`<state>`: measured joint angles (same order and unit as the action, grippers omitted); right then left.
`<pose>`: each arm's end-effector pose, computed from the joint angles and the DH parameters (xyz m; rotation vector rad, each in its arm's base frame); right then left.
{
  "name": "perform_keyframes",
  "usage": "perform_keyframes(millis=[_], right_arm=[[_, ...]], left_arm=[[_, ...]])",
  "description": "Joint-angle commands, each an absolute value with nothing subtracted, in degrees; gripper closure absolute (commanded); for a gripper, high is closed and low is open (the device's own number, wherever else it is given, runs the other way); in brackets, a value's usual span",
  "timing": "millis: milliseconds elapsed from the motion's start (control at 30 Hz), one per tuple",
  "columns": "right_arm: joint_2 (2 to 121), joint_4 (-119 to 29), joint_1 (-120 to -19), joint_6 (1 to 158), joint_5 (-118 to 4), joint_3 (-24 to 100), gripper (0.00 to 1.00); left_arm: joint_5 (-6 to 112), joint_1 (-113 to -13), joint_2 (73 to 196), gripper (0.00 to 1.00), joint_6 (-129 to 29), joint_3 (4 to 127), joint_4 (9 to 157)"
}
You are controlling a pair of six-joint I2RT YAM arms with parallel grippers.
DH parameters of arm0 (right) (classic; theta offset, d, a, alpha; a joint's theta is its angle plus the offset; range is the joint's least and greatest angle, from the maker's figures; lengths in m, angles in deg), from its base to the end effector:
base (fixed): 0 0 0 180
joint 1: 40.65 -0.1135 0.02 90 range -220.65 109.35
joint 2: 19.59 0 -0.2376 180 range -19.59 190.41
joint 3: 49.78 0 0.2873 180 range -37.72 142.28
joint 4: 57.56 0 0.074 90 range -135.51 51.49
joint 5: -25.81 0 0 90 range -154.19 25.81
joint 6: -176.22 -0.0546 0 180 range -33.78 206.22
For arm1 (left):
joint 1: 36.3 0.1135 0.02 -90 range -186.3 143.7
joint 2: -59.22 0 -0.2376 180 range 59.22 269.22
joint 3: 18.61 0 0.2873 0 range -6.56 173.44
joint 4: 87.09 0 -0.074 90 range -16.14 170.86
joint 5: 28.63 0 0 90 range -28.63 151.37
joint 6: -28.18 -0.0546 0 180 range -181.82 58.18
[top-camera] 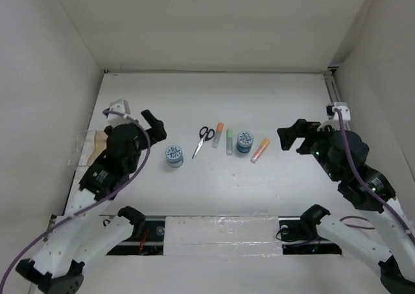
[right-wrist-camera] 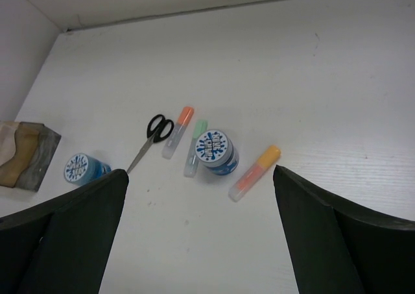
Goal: Sort the stationery into containers
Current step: Pick up the stationery from the center of the board.
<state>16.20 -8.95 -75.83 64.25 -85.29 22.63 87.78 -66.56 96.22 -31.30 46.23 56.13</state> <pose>0.1585 0.0877 0.3979 0.0614 1.7816 0.3946 0.1899 -0.0827 0.3716 -0.3433 1.6914 -0.3894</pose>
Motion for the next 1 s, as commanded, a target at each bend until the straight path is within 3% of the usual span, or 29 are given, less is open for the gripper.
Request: perform_keyframes(millis=[0, 100, 333, 967], right_arm=[[17.9, -12.1, -75.6, 63.5, -80.6, 22.0, 0.00], [17.9, -14.7, -75.6, 63.5, -77.3, 19.8, 0.00], [17.9, -14.3, -76.7, 64.0, -71.7, 20.5, 0.00], [17.4, -16.5, -77.2, 64.5, -69.3, 17.1, 0.00]], left_arm=[[83.4, -66.4, 109.3, 0.00, -29.7, 49.9, 52.1], [81.2, -69.5, 121.8, 0.00, -22.6, 51.4, 51.5], [83.9, -74.4, 133.3, 0.00, -14.8, 49.0, 56.7], [93.3, -72.1, 134.7, 0.00, -8.4, 48.2, 46.8]])
